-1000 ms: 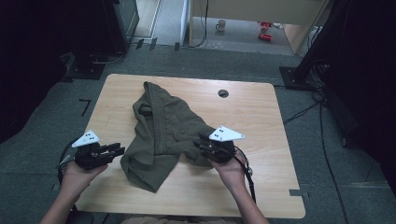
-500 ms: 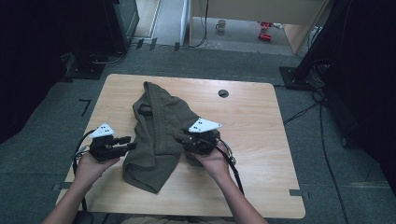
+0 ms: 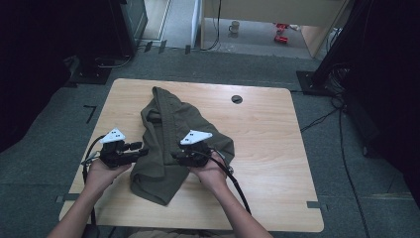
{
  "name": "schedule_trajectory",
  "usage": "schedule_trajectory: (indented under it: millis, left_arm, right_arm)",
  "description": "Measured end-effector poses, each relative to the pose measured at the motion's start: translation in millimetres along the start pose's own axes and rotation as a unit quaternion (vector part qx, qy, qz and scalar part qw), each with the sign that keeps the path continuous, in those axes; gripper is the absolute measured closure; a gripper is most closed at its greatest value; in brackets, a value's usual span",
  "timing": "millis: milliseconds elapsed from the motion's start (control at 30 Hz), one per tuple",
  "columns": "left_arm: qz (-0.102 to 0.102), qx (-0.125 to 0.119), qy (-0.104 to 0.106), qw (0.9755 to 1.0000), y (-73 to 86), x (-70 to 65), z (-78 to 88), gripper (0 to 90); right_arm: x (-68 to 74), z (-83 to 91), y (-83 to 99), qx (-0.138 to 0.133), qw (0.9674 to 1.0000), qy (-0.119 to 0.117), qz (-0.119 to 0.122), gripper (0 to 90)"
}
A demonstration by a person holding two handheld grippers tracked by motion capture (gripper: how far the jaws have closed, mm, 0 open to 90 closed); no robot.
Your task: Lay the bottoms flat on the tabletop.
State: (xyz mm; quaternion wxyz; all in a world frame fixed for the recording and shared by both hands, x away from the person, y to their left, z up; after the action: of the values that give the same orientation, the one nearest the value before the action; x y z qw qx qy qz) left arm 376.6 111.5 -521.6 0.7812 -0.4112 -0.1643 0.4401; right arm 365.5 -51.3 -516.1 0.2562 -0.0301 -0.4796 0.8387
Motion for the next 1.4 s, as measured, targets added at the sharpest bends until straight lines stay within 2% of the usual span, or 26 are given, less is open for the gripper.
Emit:
schedule_trajectory:
  millis: [233,533,633,800,900,1000,1067,1133,1200,1333,1400]
  left_arm:
    - [0.001,0.004,-0.002,1.0,2.2,1.0,-3.8,55.2]
    - [0.002,-0.002,-0.01,0.9999,7.4,4.6,-5.0,52.9]
    - [0.007,0.0,-0.01,0.9999,8.4,5.3,-6.0,52.6]
    - [0.003,0.004,-0.009,0.9999,10.0,3.6,-7.7,52.2]
    - [0.002,0.007,-0.008,0.9999,10.9,3.6,-8.4,52.1]
    - [0.004,0.01,-0.009,0.9999,12.7,3.9,-9.6,52.1]
    - [0.003,0.013,-0.009,0.9999,14.5,4.0,-10.3,52.1]
    - [0.002,0.014,-0.01,0.9998,15.8,3.7,-11.2,52.1]
    - [-0.001,0.013,-0.01,0.9999,16.6,2.6,-12.2,51.6]
    - [-0.008,0.017,-0.011,0.9998,18.8,0.9,-14.1,51.0]
    - [-0.007,0.02,-0.011,0.9997,19.6,0.6,-15.2,51.0]
  right_arm:
    - [2.4,-16.5,7.5,0.023,0.9997,0.003,0.008,53.1]
    - [5.5,-28.6,13.8,0.05,0.9984,0.011,0.024,47.9]
    - [6.6,-32.9,17.6,0.062,0.9977,0.012,0.027,45.3]
    - [6.3,-42.5,29.1,0.089,0.9953,0.015,0.033,42.3]
    - [5.5,-45.8,33.2,0.089,0.9953,0.016,0.034,42.6]
    - [4.8,-46.8,36.2,0.094,0.9944,0.021,0.044,46.4]
    - [3.8,-47.0,39.2,0.102,0.9923,0.029,0.065,51.9]
    - [3.0,-46.3,40.8,0.098,0.992,0.03,0.073,57.3]
    - [1.6,-44.6,40.5,0.092,0.9938,0.025,0.057,62.2]
    - [2.8,-40.2,37.0,0.084,0.9958,0.02,0.03,79.7]
    - [3.3,-36.8,35.0,0.084,0.9961,0.018,0.021,82.4]
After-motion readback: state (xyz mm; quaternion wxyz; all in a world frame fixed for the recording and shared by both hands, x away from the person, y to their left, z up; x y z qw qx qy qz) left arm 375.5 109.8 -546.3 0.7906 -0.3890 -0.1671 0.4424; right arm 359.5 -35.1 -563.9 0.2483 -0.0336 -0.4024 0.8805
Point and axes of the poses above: each handheld gripper's, and its own axes: z roughly backward along the jaws, y roughly out of its underside, x roughly to its left, the point moved 9 cm from there along -z, roughly forward along the jaws, and after that the axes turned 11 degrees about -y, right-handed, at the moved point
